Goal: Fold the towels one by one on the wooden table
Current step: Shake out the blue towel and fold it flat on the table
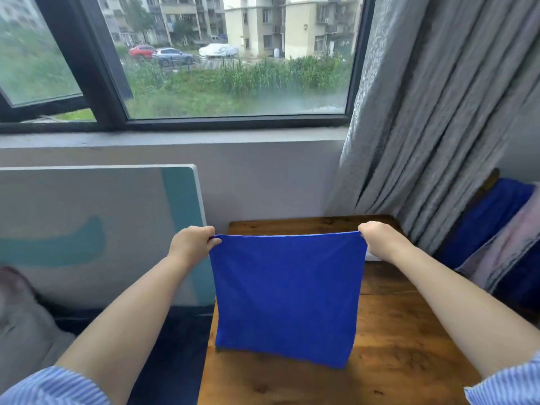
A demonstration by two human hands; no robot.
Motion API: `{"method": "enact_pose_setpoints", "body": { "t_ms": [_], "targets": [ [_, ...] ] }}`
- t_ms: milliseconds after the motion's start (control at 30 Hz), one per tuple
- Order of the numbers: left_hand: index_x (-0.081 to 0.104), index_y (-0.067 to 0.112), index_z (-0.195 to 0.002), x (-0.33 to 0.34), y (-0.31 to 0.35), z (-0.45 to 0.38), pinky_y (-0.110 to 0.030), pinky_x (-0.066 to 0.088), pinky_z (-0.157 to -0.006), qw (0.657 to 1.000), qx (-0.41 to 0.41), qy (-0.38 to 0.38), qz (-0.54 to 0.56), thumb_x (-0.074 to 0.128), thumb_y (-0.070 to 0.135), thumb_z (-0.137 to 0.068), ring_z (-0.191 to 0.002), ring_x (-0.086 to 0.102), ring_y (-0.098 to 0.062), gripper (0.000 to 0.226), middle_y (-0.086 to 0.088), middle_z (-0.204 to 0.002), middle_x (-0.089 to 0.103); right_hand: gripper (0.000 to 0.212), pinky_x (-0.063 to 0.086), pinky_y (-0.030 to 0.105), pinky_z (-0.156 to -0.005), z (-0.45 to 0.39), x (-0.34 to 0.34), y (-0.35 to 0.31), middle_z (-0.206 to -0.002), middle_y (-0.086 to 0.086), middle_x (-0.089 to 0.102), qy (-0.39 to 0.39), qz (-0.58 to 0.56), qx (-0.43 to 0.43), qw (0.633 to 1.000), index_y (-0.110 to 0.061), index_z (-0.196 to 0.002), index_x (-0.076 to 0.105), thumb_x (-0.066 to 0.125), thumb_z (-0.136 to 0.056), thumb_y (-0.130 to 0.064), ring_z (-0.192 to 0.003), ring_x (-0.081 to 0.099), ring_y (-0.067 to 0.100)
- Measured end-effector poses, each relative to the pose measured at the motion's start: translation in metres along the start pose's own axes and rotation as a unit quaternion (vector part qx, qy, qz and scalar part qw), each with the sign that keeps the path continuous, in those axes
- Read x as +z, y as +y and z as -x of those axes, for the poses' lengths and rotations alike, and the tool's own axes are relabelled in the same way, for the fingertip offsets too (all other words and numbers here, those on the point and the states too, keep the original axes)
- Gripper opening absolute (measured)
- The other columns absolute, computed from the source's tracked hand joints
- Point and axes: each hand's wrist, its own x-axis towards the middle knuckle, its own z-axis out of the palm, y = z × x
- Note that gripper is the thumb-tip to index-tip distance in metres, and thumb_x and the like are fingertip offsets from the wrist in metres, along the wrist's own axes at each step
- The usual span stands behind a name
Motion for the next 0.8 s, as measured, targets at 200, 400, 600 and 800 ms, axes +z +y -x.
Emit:
{"method": "enact_pose_setpoints", "body": {
  "t_ms": [200,400,600,800],
  "targets": [
    [0.052,0.008,-0.075,-0.041,0.011,-0.014,-0.029,0.037,-0.066,0.999,-0.012,0.040,-0.001,0.051,0.034,-0.092,-0.093,0.058,-0.033,0.031,-0.016,-0.098,0.065,0.035,0.040,0.033,-0.073,-0.012,-0.040,0.007,-0.089,0.012,0.053,0.004,0.003,-0.022,1.000,-0.017,-0.058,0.028,0.041,-0.083,0.004,-0.096,0.057,0.031],
    [0.059,0.006,-0.108,-0.071,0.029,-0.032,-0.034,0.045,-0.081,0.992,-0.030,0.033,-0.116,0.035,0.035,-0.098,-0.108,0.057,-0.033,0.039,-0.016,-0.117,0.061,0.012,0.043,0.035,-0.079,-0.030,-0.077,0.003,-0.107,0.024,0.057,0.070,0.017,-0.006,0.997,0.004,-0.093,0.054,0.047,-0.083,0.004,-0.100,0.057,0.035],
    [0.056,-0.002,-0.105,-0.097,0.032,-0.047,-0.040,0.046,-0.079,0.985,-0.042,0.153,-0.072,0.032,0.018,-0.099,-0.098,0.061,-0.041,0.032,-0.024,-0.108,0.063,0.022,0.042,0.038,-0.070,-0.046,-0.118,-0.001,-0.102,0.030,0.055,0.252,-0.057,0.002,0.966,0.009,-0.092,0.053,0.039,-0.077,0.017,-0.092,0.056,0.040],
    [0.046,0.003,-0.119,-0.078,0.035,-0.041,-0.038,0.045,-0.078,0.990,-0.048,0.110,-0.075,0.023,0.025,-0.101,-0.103,0.060,-0.039,0.037,-0.020,-0.114,0.062,0.023,0.036,0.031,-0.067,-0.039,-0.101,-0.001,-0.107,0.020,0.060,0.198,-0.006,0.042,0.979,0.000,-0.103,0.056,0.044,-0.083,0.004,-0.101,0.056,0.035]
  ]
}}
